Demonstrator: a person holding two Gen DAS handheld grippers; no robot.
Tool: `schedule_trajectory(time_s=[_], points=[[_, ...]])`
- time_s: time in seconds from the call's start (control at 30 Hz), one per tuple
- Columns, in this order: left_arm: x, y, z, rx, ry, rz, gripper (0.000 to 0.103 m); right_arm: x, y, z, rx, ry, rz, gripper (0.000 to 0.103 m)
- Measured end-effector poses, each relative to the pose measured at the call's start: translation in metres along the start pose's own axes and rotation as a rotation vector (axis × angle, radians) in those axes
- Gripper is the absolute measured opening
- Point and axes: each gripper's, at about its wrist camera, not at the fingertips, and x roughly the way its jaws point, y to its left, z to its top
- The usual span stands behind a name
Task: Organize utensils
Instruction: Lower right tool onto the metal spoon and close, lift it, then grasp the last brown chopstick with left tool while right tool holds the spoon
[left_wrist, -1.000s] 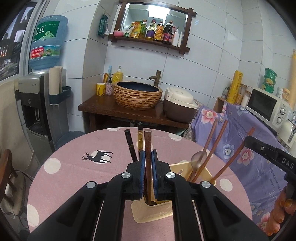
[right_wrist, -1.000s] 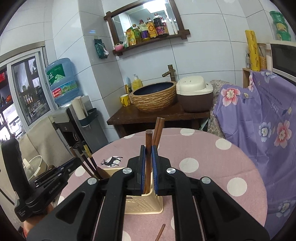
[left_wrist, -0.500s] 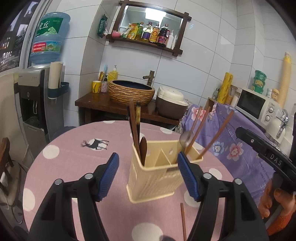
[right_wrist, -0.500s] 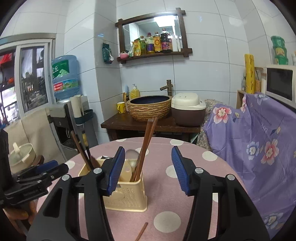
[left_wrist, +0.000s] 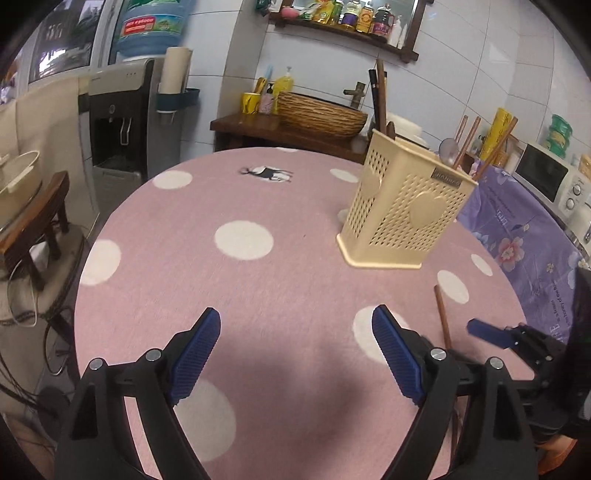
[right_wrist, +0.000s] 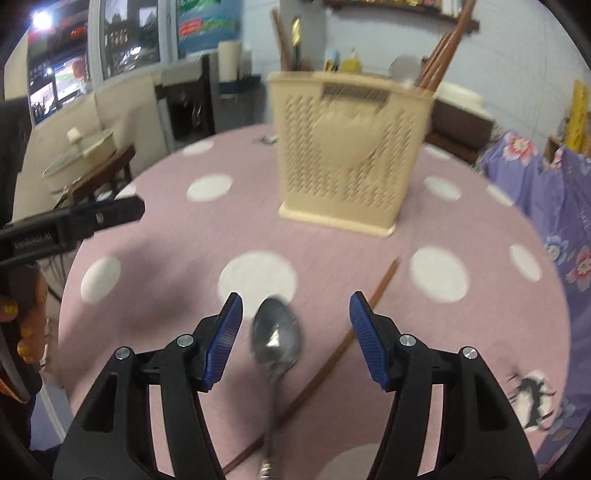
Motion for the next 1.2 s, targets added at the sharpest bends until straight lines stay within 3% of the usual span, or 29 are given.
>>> schedule_trajectory(time_s=[0.33, 0.57, 0.7, 0.9, 1.2], points=[[-0.009, 0.001, -0.014, 0.005, 0.006, -0.014, 0.084, 0.026, 0.009, -0.005, -0.006, 0.085, -0.030, 0.060], [-0.010, -0.001, -0.015, 0.007, 0.004, -0.019, 0.084, 0.031, 0.009, -0.007, 0.021, 0.096, -0.019, 0.039], [-0.009, -0.003, -0.017, 0.007, 0.009, -0.023, 0.084, 0.029, 0.004, -0.007, 0.044, 0.092, -0.006, 0.038], [-0.004, -0.011, -0.020, 0.024, 0.028, -0.031, 0.084, 0.008, -0.015, -0.005, 0.126, 0.029, 0.000, 0.038], [0.006, -0.029, -0.022, 0.064, 0.057, -0.056, 0.084, -0.063, -0.069, -0.005, 0.301, -0.134, -0.039, 0.038]])
